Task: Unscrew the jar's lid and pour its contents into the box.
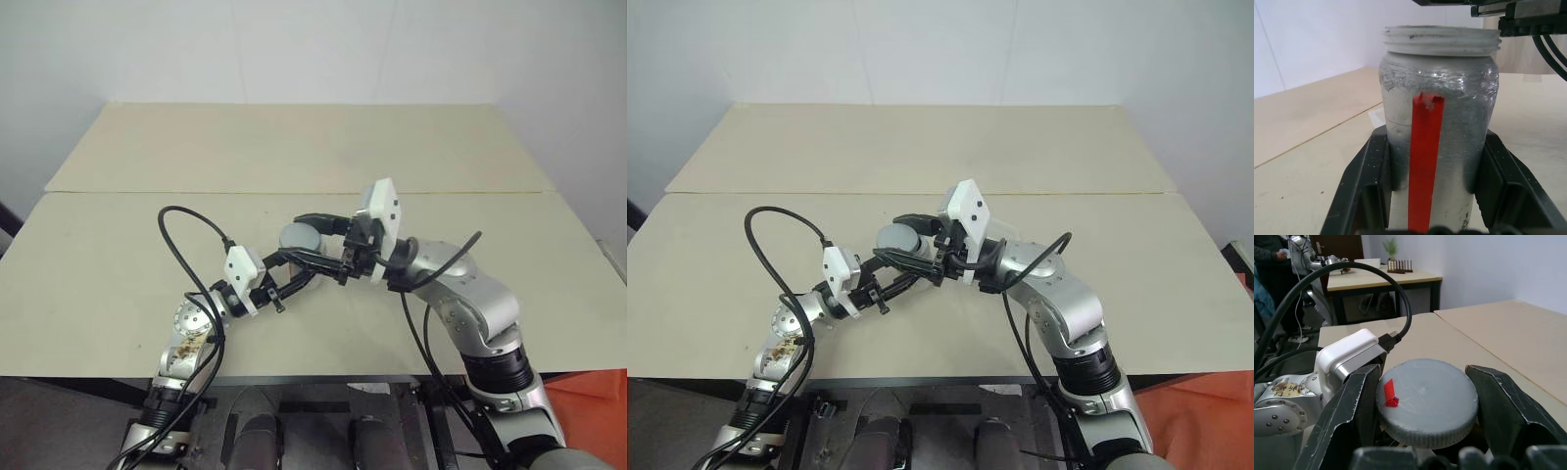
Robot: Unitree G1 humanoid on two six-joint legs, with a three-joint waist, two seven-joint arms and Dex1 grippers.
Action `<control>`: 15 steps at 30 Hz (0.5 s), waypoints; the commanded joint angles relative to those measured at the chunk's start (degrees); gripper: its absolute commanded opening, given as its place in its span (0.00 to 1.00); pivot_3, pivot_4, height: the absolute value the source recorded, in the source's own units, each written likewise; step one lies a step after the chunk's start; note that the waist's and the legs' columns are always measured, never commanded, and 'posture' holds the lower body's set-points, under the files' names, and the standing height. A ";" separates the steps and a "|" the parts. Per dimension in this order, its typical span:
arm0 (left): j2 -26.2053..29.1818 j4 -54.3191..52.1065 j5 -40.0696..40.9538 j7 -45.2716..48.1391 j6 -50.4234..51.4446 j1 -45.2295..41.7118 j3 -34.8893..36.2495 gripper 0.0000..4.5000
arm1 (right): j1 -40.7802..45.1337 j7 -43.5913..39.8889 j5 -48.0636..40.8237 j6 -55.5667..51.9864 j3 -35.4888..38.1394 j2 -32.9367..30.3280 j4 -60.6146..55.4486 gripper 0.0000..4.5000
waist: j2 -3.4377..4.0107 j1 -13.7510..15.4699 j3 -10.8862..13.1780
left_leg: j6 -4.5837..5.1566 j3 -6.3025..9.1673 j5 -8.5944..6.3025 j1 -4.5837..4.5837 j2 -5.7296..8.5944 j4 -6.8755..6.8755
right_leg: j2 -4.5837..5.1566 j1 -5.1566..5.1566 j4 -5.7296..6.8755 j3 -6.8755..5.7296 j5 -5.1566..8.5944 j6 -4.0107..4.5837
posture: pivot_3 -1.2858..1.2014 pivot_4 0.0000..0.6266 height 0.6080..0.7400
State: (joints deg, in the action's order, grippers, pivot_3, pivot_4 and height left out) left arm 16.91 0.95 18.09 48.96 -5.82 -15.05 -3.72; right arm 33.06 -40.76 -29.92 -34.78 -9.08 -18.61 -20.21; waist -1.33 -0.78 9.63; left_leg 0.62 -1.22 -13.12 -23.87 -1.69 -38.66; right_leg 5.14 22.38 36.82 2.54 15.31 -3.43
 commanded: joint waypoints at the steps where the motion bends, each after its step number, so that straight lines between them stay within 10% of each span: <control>1: 0.12 -1.49 0.19 -0.20 -0.62 -0.04 0.00 0.42 | 1.37 4.02 1.29 2.91 4.09 0.92 -0.33 0.61 | 0.00 0.01 0.00 | 0.00 0.00 0.00 0.00 0.00 0.00 | 0.00 0.00 0.00 0.00 0.00 0.00 | 0.52 0.24 1.00; 15: -0.22 -2.49 1.85 -0.80 0.33 -1.33 1.31 0.42 | -7.80 -0.42 2.36 4.04 19.77 -18.56 2.25 0.61 | 0.00 0.02 0.00 | 0.01 -0.31 0.00 -0.03 0.01 0.06 | 0.01 0.00 -0.08 0.00 0.00 0.00 | 0.52 0.24 1.00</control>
State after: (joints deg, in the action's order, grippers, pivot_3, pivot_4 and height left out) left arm 16.64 0.67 18.84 48.25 -4.98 -15.54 -3.04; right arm 25.94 -40.04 -28.53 -32.30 8.46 -35.38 -17.52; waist -1.33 -0.76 9.63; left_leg 0.63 -1.55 -13.12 -23.90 -1.67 -38.60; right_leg 5.16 22.37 36.72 2.54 15.31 -3.43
